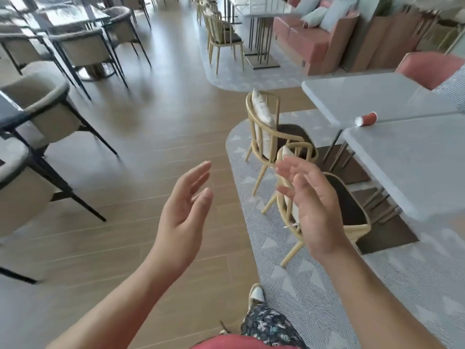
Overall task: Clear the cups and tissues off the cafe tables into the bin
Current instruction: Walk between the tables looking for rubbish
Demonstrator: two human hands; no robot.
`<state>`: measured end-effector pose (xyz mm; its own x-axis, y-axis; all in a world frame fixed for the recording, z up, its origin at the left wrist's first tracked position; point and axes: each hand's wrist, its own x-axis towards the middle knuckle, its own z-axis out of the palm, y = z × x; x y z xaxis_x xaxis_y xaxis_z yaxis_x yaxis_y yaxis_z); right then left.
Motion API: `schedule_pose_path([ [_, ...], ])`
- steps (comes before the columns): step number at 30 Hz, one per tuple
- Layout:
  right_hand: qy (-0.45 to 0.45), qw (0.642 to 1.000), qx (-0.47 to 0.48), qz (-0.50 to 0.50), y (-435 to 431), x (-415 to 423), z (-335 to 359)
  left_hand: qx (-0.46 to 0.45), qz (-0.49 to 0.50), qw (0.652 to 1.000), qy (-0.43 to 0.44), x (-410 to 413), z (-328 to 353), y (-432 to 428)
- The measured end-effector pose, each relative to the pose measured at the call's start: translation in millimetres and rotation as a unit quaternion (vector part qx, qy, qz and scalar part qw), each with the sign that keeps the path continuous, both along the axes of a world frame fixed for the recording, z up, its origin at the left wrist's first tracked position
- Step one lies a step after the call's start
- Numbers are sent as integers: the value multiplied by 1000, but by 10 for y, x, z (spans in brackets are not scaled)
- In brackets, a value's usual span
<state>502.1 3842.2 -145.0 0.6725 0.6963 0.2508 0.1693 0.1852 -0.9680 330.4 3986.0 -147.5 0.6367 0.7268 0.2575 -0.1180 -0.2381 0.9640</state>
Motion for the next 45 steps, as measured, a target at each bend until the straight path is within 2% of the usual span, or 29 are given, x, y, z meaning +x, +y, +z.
schedule_pose_path([
  [7,9,999,6,35,1125,818,-198,14,51,998,15,724,-99,999],
  [16,26,995,27,93,2672,2265,-139,13,100,995,8,2155,-39,2274],
  [24,18,994,2,106,3471,3136,-147,-3,92,996,3,3100,-52,3043],
  [32,38,999,-18,20,4029,4007,-261,-11,8,1000,-1,4221,-235,3963],
  [38,58,995,-20,-85,4588,4667,-247,-27,-115,993,-17,5260,-236,4748],
  [45,13,972,-19,-234,5067,5251,-103,-39,-236,971,10,6132,-182,5487],
])
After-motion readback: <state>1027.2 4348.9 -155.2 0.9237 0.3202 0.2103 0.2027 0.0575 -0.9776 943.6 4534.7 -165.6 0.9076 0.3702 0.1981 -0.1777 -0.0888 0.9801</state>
